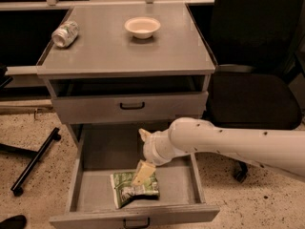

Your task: Pick green jalapeno chip bag from middle drawer and place on counter

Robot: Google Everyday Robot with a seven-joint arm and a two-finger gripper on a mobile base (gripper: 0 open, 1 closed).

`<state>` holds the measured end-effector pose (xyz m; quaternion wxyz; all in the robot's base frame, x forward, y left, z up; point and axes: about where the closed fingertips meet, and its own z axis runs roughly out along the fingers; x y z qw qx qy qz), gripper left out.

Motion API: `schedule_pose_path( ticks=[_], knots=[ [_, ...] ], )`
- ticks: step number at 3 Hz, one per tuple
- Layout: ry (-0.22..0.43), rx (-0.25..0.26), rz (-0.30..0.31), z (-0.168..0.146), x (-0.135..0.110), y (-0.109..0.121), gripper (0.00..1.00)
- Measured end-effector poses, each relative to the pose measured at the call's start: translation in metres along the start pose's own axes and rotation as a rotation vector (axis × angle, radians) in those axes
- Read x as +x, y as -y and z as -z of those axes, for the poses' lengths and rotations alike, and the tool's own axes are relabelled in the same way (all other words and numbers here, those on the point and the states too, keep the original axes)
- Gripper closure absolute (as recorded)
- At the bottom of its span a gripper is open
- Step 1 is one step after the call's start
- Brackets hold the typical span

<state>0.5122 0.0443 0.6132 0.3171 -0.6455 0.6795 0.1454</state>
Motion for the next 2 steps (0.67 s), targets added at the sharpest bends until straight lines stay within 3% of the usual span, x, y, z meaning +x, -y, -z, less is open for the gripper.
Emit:
schedule_pose_path(
  ticks=[1, 2],
  knots=[
    [0.051, -0.027, -0.02, -0.064, 0.024, -0.018, 0.0],
    [0.093, -0.021, -0.047, -0.119, 0.043, -0.031, 0.0]
  ],
)
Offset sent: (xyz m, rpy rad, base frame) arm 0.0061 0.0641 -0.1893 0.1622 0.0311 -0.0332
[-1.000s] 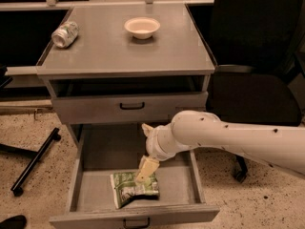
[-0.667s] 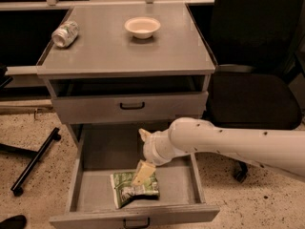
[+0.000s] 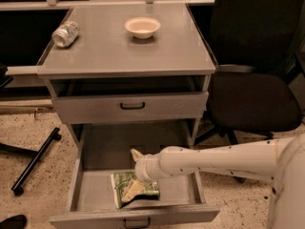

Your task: Pick green jalapeno chip bag from middle drawer and place on counter

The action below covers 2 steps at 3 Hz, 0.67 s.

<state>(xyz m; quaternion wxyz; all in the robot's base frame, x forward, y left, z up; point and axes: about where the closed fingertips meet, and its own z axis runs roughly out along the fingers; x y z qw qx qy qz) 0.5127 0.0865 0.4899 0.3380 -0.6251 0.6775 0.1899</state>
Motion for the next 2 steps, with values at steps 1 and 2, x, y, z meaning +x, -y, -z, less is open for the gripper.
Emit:
schedule_pose_path(
  ticks=[1, 2],
  knots=[
    [0.032, 0.025, 0.01, -0.034, 0.006, 0.002, 0.0],
    [0.05, 0.052, 0.031, -0.054, 0.004, 0.009, 0.0]
  ],
)
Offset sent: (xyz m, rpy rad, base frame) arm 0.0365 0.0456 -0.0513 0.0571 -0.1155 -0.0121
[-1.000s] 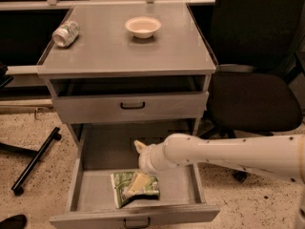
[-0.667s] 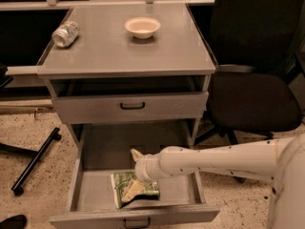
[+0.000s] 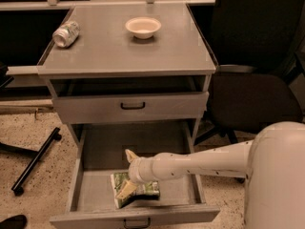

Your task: Pick green jalapeno chip bag from middle drawer and place on counter

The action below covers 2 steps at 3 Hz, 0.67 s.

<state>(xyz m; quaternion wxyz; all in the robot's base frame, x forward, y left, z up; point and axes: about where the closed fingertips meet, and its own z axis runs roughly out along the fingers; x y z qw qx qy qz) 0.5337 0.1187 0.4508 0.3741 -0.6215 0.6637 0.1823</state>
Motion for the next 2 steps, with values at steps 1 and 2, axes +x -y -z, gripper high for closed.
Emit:
schedule_pose_path(
  ticks=[1, 2],
  knots=[
    [0.002, 0.009, 0.0, -0.018, 0.006, 0.0, 0.0],
    [-0.016, 0.013, -0.013, -0.036, 0.018, 0.001, 0.0]
  ],
)
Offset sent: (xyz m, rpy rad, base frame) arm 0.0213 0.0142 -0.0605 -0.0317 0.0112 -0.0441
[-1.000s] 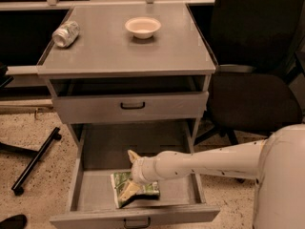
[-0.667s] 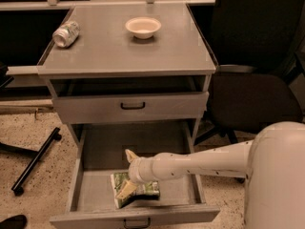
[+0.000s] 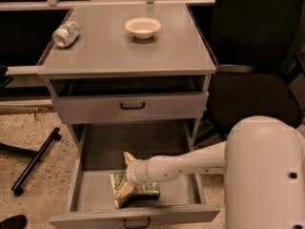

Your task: Pick green jalapeno chip bag from middle drawer and place on counter

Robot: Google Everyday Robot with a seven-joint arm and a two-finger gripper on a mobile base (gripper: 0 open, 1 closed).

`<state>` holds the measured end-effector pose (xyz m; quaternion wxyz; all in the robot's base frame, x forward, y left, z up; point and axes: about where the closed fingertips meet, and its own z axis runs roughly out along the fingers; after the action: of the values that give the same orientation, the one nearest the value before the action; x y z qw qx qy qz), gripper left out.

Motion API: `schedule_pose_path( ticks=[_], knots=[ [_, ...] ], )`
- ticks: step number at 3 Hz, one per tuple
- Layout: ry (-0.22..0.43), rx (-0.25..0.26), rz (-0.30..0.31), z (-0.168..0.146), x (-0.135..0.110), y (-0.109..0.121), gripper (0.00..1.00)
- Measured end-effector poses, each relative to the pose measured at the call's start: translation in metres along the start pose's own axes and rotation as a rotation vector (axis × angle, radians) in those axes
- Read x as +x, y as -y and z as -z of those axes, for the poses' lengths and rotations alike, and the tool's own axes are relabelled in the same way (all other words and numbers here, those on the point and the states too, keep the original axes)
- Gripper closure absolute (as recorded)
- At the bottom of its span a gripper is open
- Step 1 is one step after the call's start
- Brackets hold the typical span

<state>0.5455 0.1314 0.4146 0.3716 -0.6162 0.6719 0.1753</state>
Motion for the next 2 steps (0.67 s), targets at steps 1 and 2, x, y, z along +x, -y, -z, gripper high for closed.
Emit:
schedule_pose_path(
  ticks=[1, 2],
  knots=[
    [-0.032, -0.01, -0.006, -0.014, 0.008, 0.002, 0.0],
    [-0.048, -0.024, -0.02, -0.019, 0.018, -0.004, 0.0]
  ],
)
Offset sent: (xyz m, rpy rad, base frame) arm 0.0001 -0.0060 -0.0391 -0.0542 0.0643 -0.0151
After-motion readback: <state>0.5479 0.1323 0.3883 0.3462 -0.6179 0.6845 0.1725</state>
